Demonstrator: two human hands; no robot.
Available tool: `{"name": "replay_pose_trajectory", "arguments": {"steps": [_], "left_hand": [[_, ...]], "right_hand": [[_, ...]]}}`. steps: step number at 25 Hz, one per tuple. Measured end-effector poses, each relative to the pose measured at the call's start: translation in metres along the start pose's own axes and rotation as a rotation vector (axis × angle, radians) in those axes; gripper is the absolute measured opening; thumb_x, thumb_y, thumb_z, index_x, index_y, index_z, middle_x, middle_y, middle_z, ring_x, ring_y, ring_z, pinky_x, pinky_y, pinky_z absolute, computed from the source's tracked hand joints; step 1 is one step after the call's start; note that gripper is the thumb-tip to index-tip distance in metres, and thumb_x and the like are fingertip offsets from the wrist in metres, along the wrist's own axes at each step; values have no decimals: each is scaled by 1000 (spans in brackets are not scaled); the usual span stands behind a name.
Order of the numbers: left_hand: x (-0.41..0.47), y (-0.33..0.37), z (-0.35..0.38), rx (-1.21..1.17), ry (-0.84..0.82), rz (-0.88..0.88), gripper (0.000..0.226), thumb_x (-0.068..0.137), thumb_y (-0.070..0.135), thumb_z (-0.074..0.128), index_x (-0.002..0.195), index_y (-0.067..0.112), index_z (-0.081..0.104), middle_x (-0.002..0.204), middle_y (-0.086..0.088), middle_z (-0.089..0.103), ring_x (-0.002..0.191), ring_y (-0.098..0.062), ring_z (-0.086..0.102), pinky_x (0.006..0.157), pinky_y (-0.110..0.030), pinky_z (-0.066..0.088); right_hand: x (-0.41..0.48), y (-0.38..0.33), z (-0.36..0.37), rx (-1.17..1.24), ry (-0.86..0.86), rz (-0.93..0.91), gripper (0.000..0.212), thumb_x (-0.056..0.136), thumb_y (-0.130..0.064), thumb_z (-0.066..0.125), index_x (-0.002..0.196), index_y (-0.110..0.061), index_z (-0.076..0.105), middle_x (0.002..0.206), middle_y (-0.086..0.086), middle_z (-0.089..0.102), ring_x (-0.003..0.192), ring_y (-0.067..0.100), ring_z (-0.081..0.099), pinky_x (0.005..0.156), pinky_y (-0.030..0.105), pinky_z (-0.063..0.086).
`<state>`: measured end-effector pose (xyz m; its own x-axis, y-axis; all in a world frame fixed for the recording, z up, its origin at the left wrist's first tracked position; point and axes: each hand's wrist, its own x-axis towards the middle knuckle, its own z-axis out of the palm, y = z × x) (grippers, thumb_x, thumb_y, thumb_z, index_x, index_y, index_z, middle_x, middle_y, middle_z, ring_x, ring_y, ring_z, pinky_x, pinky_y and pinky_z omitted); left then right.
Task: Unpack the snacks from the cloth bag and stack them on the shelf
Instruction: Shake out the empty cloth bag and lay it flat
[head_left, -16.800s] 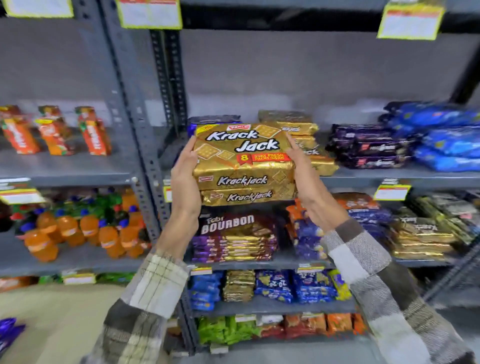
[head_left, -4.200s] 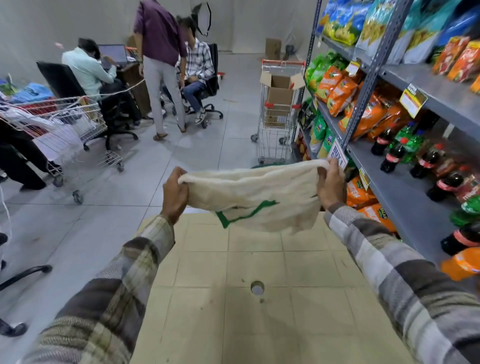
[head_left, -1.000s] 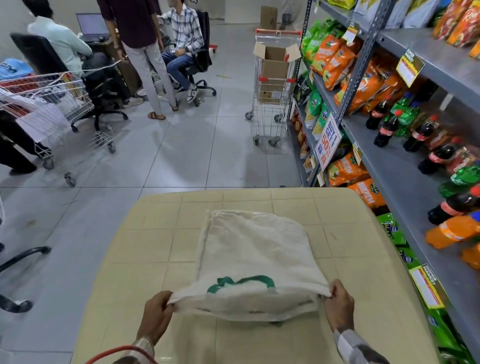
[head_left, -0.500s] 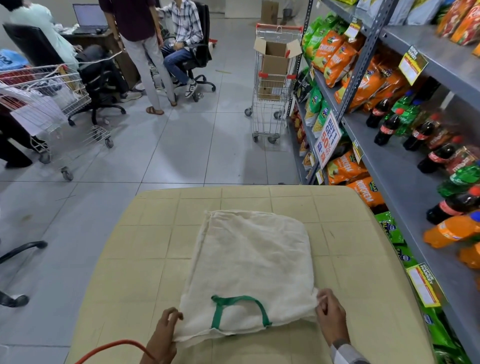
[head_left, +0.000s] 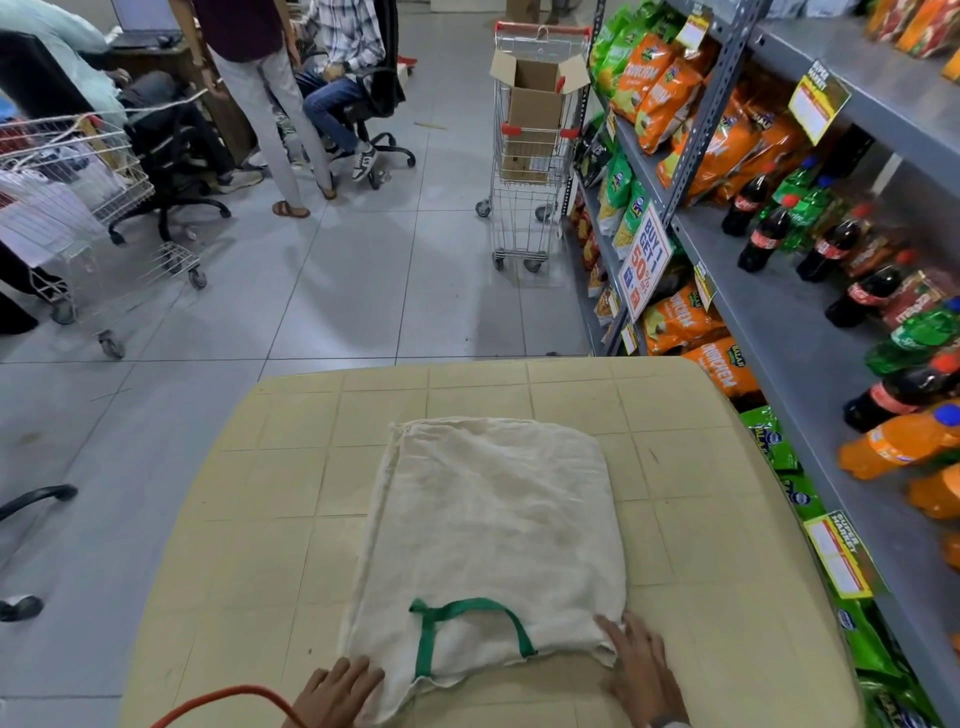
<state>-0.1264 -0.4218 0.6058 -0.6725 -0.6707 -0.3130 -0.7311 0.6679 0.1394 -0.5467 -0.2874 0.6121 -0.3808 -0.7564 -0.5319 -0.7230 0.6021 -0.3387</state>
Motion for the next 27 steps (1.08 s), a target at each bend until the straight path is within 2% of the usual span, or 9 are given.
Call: {"name": "replay_pose_trajectory", "arguments": {"steps": [2, 4, 6, 9, 14, 17, 20, 24, 27], "left_hand": [[12, 4, -14, -34, -194, -53, 17, 75, 36, 49, 85, 30, 62, 83, 4, 67, 47, -6, 61, 31, -15, 35], [29, 3, -23, -172, -286, -87, 20, 59, 32, 58, 78, 27, 51, 78, 6, 51, 43, -3, 55, 32, -17, 34], [36, 7, -37, -309, -324, -178, 16, 61, 21, 71, 75, 23, 64, 78, 5, 62, 62, -5, 65, 51, -14, 45], [76, -16, -64, -549, -223, -257, 19, 87, 8, 57, 92, 9, 75, 91, -6, 72, 92, -20, 71, 76, -20, 49], [169, -58, -150, -845, 102, -328, 28, 91, 31, 59, 67, 16, 61, 73, 3, 62, 74, -13, 56, 66, -29, 43], [228, -75, -165, -962, 322, -390, 31, 94, 33, 59, 73, 12, 64, 70, 6, 60, 71, -12, 52, 62, -30, 41], [283, -81, -151, -1037, 486, -484, 18, 90, 38, 61, 88, 22, 67, 85, 0, 68, 81, -21, 61, 65, -29, 46], [297, -69, -112, -656, 535, -623, 60, 92, 33, 63, 144, 19, 38, 142, -13, 44, 127, -34, 42, 99, -53, 40], [273, -43, -71, -273, 373, -225, 48, 95, 35, 50, 142, 29, 45, 155, -7, 40, 138, -27, 41, 102, -46, 41]], "right_hand": [[7, 6, -7, -75, 1, -79, 33, 93, -26, 56, 123, -38, 58, 137, -1, 50, 115, 19, 52, 93, 29, 45], [18, 7, -16, -179, 9, -148, 35, 91, -8, 52, 115, -32, 62, 126, -1, 57, 115, 17, 53, 90, 23, 41], [29, 13, -28, -76, -12, -164, 35, 89, 3, 53, 113, -18, 67, 118, 5, 60, 116, 24, 54, 91, 23, 39], [56, 21, -66, -4, 18, -182, 25, 91, 5, 54, 110, -4, 67, 111, 10, 56, 113, 33, 52, 90, 21, 35], [119, -16, -143, 375, 185, -105, 22, 99, -11, 56, 119, -8, 64, 105, 4, 63, 103, 20, 60, 83, 25, 44], [178, -41, -164, 510, 254, -91, 16, 100, -25, 55, 99, -11, 64, 95, 10, 68, 91, 22, 62, 67, 27, 43], [240, -61, -165, 630, 327, -49, 28, 99, -31, 56, 102, -3, 64, 95, 14, 69, 88, 23, 60, 69, 32, 42], [271, -66, -138, 558, 272, 193, 64, 93, -56, 56, 137, -10, 51, 138, 18, 55, 129, 35, 51, 108, 42, 43], [257, -65, -113, 403, 261, 226, 82, 72, -62, 75, 134, -15, 52, 133, 14, 56, 125, 34, 54, 101, 39, 47]]}}
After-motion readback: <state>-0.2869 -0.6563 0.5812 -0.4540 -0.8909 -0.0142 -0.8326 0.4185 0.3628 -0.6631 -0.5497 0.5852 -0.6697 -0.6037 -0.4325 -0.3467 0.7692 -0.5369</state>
